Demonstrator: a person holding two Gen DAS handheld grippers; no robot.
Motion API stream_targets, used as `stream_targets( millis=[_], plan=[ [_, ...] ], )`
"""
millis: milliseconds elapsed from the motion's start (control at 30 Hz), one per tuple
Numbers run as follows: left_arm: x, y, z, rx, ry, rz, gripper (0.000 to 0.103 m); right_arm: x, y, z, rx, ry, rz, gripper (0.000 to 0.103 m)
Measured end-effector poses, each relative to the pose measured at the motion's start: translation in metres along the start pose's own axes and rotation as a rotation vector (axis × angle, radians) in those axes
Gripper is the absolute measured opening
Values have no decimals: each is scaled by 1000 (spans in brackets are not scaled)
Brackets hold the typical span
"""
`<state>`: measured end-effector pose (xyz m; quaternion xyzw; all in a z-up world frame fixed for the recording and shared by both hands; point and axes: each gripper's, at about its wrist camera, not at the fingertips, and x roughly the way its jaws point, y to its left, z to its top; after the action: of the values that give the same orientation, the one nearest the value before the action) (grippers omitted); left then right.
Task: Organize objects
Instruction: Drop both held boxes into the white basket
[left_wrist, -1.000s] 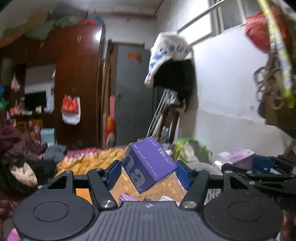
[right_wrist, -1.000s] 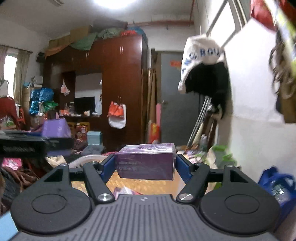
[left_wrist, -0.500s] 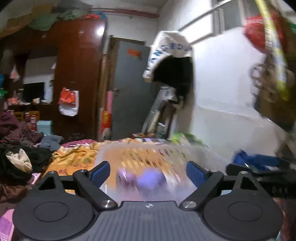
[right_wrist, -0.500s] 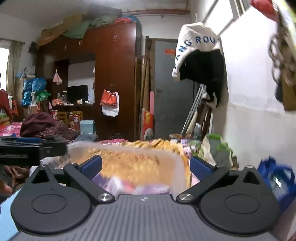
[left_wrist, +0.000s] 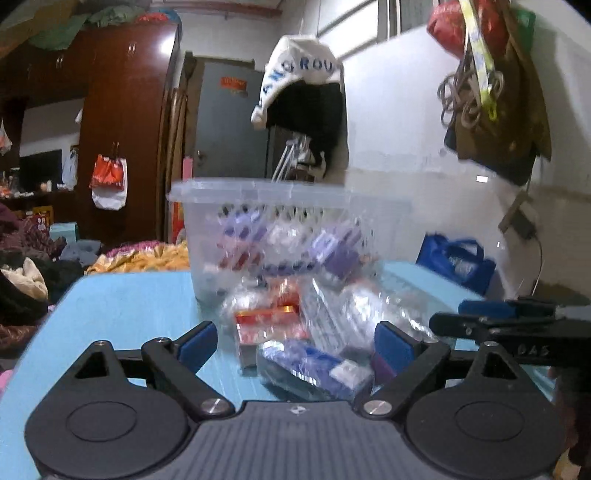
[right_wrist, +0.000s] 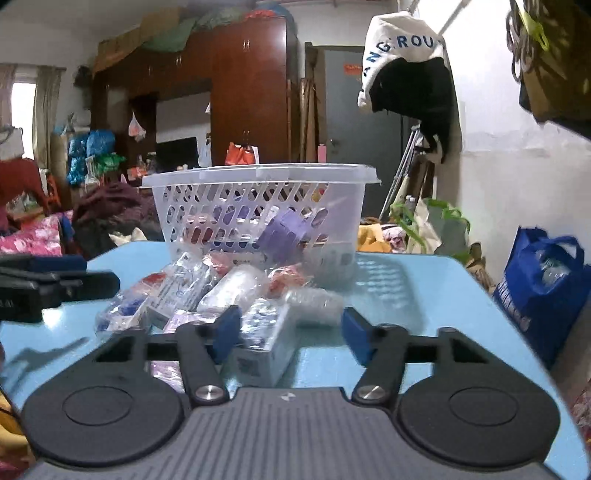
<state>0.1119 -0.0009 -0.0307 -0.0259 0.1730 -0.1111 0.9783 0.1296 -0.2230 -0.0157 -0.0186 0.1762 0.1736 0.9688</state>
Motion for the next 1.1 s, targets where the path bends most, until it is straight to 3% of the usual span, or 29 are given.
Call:
stream_targets(
  millis=[167,233,500,633,733,767,800,900,1100],
  plan=[
    [-1,-4,-5,24,14,27,94,9,16,-8,-77,44,-4,59],
    [1,-9,-5,55,34,43,94,10,18,-11,-88,49,-17,53],
    [8,-36,-9,182,78,136,93,10,16,-14,-97,75,-32,53],
    [7,-35,-9,137,71,103,93,9,13,-14,-87,72,-34,53],
    [9,-38,-11,138,77,127,80,8,11,-14,-81,69,-28,49],
    [9,-37,-12,123,75,126,67,8,11,-14,-81,65,-29,49],
    [10,-36,-12,108,74,118,44,7,11,-14,-81,59,-30,49],
    [5,-28,-14,43,26,82,41,3,11,-11,-75,44,-30,49],
    [-8,-23,-12,19,-39,95,39,1,9,-8,-29,11,-54,49]
  ],
)
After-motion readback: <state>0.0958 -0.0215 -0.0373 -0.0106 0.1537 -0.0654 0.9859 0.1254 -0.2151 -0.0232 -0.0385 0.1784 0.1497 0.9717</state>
